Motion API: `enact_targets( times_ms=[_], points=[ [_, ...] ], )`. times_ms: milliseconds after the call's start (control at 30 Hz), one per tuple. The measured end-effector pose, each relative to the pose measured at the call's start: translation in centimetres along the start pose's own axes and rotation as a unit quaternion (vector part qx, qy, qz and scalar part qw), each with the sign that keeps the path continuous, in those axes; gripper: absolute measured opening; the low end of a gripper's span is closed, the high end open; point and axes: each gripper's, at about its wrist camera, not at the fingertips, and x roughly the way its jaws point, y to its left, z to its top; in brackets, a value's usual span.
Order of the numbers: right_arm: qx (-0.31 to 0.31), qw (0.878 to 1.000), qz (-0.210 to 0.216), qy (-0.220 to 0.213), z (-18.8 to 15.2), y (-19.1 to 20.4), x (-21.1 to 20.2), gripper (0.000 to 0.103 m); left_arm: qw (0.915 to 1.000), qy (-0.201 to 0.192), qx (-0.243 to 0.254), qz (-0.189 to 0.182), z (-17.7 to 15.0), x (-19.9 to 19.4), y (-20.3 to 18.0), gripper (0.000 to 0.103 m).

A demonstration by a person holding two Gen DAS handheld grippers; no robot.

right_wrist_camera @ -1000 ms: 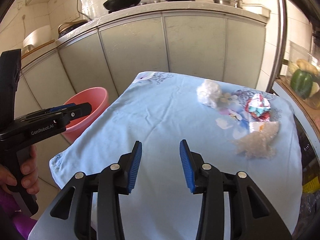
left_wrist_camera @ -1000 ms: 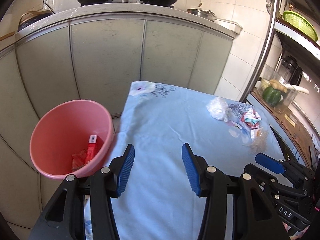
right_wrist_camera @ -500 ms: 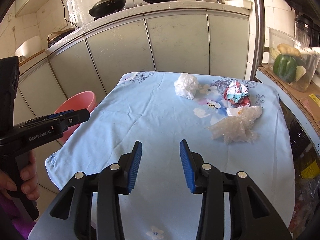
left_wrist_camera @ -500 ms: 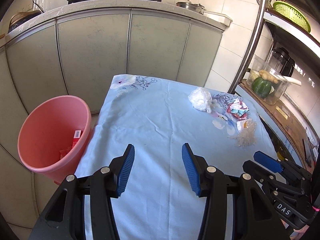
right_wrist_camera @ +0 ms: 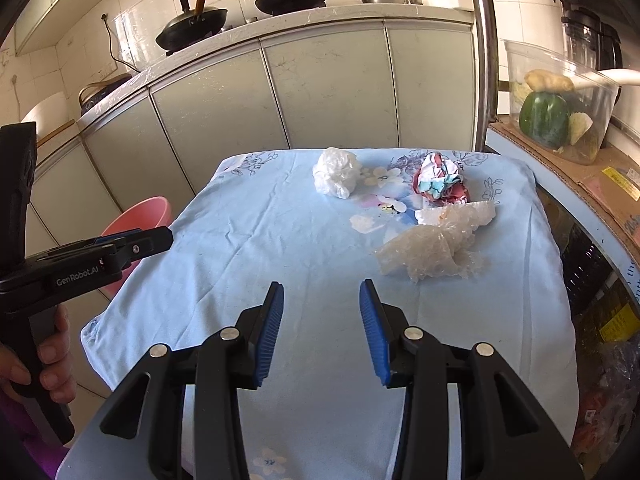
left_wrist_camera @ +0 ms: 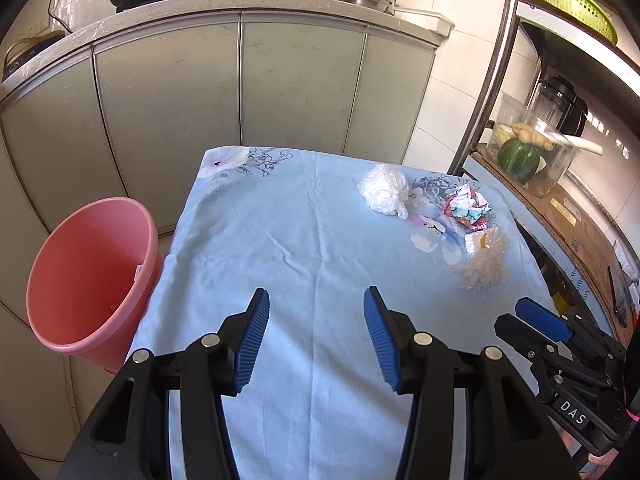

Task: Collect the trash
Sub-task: 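Lower the left gripper onto the white plastic bag while the right gripper approaches the colourful wrapper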

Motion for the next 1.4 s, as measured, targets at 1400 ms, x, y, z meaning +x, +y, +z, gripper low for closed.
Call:
enact_targets(
  times_ms=[1400],
  points=[
    [0.026, 0.998, -0.057, 0.024, 2.2, -5.7, 4.5, 0.040, 0.9981, 0.014, 0.049, -0.035, 8.0, 10.5, -7.2, 0.049]
  ],
)
